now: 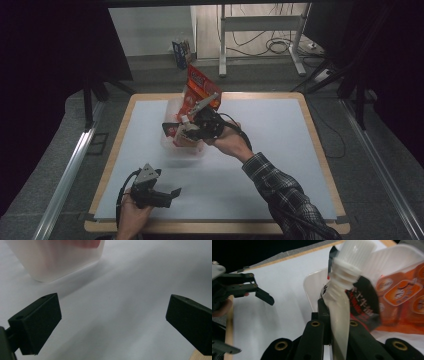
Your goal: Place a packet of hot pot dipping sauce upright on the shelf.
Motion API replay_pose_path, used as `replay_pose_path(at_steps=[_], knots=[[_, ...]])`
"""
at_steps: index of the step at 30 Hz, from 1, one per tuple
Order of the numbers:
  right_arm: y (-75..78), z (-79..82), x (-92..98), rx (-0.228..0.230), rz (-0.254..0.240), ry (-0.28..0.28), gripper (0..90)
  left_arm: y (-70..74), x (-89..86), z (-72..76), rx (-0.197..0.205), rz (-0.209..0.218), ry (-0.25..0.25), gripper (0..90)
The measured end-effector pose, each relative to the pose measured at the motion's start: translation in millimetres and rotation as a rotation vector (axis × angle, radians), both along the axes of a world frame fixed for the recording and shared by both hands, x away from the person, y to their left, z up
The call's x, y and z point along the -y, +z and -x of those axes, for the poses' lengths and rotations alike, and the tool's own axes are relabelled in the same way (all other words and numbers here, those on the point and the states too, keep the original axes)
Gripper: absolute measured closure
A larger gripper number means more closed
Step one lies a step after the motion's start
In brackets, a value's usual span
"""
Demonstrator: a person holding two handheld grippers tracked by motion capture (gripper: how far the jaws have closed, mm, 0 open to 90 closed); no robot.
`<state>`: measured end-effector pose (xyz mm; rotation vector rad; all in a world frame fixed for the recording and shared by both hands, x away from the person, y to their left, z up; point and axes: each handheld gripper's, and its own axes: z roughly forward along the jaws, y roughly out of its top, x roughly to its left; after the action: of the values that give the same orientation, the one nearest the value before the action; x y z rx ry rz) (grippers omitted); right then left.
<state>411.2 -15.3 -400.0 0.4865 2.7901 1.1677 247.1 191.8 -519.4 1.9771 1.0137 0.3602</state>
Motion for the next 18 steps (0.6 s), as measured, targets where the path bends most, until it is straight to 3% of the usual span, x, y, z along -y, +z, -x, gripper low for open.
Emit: replay_pose_path(at_steps=[7,13,18], knots=[[-25.5,-6.5,-13.2,-0.026,0.046,-0.004,87.9,-0.3,-0.8,-0.2,-0.002,-0.001,0.003,0.0],[-31.5,-8.8,-23.9,-0.038,0.049,0.003,87.9,-1.1,0.2,-0.6,-0.002,-0.013,-0.001,0.0],[-34.1,-6.4,-33.2,-0.017,0.063,0.015,86.6,-1.3,0.4,-0.3,0.003,-0.026,0.001,0.0]])
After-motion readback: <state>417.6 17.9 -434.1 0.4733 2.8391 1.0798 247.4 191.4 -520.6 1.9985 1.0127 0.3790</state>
